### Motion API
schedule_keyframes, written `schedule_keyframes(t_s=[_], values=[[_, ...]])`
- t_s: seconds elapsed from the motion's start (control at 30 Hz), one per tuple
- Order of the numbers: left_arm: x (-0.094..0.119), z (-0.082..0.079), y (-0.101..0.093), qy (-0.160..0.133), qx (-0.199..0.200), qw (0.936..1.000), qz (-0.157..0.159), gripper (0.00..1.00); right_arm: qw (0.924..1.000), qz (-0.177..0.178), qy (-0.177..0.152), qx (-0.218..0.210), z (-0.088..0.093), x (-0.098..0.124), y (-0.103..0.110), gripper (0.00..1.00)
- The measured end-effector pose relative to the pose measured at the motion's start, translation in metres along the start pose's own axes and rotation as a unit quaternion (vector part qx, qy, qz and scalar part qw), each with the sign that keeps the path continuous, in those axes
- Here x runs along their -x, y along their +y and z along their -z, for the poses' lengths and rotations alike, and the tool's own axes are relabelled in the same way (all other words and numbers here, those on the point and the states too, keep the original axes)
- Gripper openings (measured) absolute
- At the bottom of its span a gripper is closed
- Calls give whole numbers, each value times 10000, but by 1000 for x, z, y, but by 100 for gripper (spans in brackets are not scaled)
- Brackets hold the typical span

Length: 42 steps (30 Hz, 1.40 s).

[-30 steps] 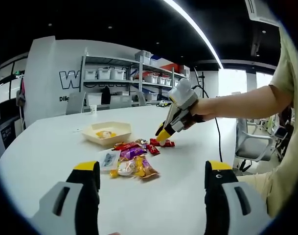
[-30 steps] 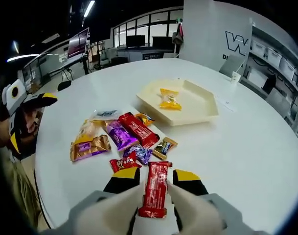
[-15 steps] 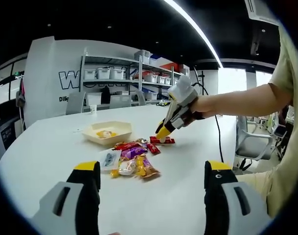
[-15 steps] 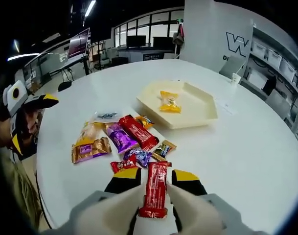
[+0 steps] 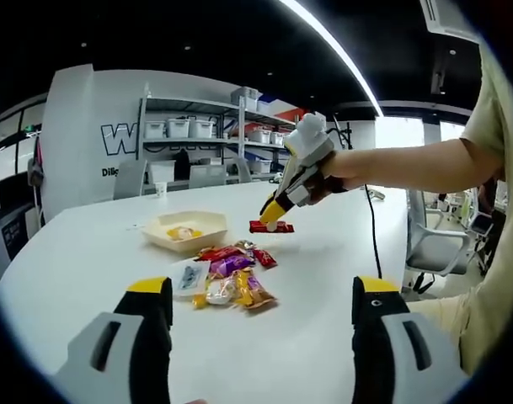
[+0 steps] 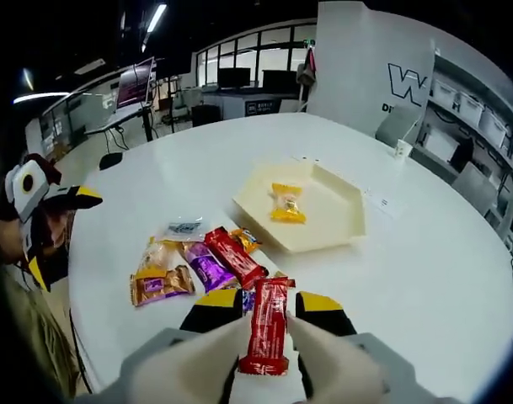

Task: Place the target food into the container with the food tongs after gripping and lifting it, then release it inside without dropping or visibly crushing the food.

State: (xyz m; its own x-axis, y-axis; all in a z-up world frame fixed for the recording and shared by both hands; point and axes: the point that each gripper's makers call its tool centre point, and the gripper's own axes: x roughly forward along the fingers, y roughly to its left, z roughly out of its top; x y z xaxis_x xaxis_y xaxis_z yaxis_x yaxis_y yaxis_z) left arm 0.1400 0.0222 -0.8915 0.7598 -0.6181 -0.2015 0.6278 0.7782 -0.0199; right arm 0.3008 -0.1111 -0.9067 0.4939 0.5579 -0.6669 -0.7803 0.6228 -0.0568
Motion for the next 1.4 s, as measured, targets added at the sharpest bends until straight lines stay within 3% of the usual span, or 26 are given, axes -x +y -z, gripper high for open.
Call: schedule_keyframes(t_s=[0.63, 1.4], values=[[6, -5, 7, -74, 55, 9999, -112, 87, 9998, -52, -130, 107, -56, -7, -9, 20], [10, -1, 11, -45, 89, 9998, -184, 87, 9996, 72, -238, 95, -124, -41, -36, 20]])
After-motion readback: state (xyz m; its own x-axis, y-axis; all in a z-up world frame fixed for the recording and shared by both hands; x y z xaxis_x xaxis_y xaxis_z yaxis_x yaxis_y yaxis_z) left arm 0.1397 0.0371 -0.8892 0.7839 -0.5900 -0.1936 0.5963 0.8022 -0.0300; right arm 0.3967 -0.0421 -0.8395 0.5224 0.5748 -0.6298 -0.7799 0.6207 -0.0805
